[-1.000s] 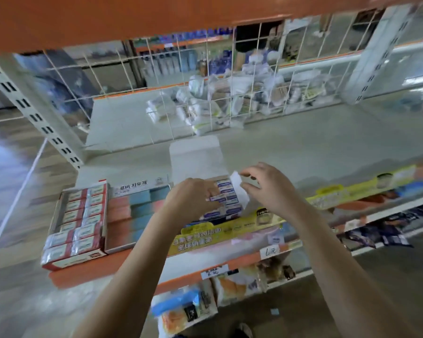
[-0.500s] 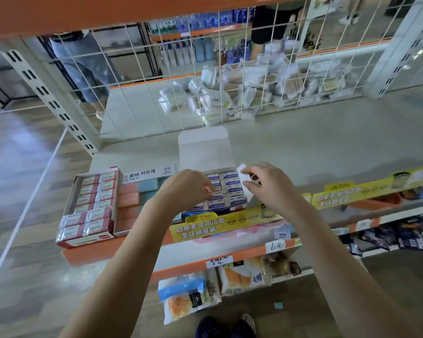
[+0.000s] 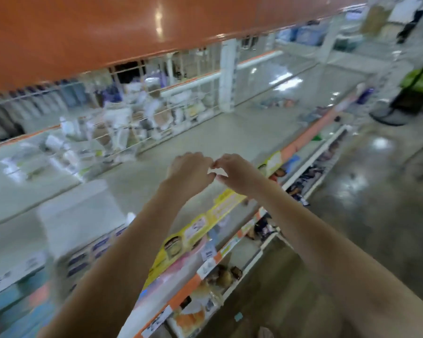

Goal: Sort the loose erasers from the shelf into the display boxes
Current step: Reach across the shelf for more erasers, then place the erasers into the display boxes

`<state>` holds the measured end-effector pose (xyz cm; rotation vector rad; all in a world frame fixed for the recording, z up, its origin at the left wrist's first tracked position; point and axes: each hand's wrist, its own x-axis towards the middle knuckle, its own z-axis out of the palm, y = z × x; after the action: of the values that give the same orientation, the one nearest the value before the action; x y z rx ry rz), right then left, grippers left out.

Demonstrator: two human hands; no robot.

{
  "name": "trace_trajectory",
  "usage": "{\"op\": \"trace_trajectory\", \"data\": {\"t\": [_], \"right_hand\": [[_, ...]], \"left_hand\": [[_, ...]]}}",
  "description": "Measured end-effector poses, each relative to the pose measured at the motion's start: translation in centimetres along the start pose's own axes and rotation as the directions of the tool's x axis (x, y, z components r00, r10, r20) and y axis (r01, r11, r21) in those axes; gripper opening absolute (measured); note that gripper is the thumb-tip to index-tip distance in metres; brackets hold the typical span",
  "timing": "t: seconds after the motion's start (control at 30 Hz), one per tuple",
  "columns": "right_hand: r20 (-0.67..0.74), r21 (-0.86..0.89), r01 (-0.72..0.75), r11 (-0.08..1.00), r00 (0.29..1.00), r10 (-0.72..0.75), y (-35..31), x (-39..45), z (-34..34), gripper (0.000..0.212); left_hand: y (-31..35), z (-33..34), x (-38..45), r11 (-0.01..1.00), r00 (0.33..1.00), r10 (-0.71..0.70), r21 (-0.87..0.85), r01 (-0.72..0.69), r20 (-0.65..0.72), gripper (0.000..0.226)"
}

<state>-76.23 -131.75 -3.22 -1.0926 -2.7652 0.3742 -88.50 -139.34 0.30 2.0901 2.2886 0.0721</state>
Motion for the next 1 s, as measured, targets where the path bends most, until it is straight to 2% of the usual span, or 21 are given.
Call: {"op": "trace_trajectory", "data": {"t": [0.2, 0.37, 0.47, 0.6, 0.73, 0.87, 1.0], "right_hand": [[0.078, -0.137, -0.125, 0.983, 0.988, 0.137, 15.1, 2.2, -3.2, 0.045], [0.084, -0.108, -0.167, 0.980, 0.981, 0.177, 25.6, 3.9, -4.8, 0.049], [0.094, -0.098, -0.168, 0.981, 0.980, 0.177, 30.4, 5.6, -6.0, 0.048], [0.087, -0.075, -0.147, 0.986, 0.984, 0.153, 34.5, 10.3, -6.9, 0.048], [0.096, -0.067, -0.090, 0.994, 0.991, 0.096, 36.8, 16.0, -7.3, 0.046], [0.031, -0.085, -0.052, 0.995, 0.998, 0.055, 37.9, 21.9, -8.4, 0.044], [0.036, -0.113, -0.033, 0.993, 0.999, 0.037, 38.4, 26.4, -8.5, 0.048]], "left_hand": [[10.6, 2.9, 12.8, 0.998, 0.998, 0.056, 0.038, -0.055, -0.007, 0.037], [17.2, 5.2, 21.9, 0.999, 0.999, 0.031, 0.017, -0.030, -0.021, 0.036], [18.9, 6.0, 25.3, 1.000, 0.999, 0.026, 0.018, -0.025, -0.043, 0.031], [17.8, 6.8, 30.4, 0.997, 0.998, -0.049, 0.058, 0.051, -0.035, 0.031], [15.1, 7.2, 36.1, 0.993, 0.992, -0.117, 0.028, 0.118, -0.039, 0.032], [11.8, 7.0, 41.6, 0.981, 0.980, -0.193, 0.001, 0.194, -0.056, 0.032], [8.9, 7.6, 45.3, 0.969, 0.969, -0.244, -0.051, 0.243, -0.031, 0.046]]}}
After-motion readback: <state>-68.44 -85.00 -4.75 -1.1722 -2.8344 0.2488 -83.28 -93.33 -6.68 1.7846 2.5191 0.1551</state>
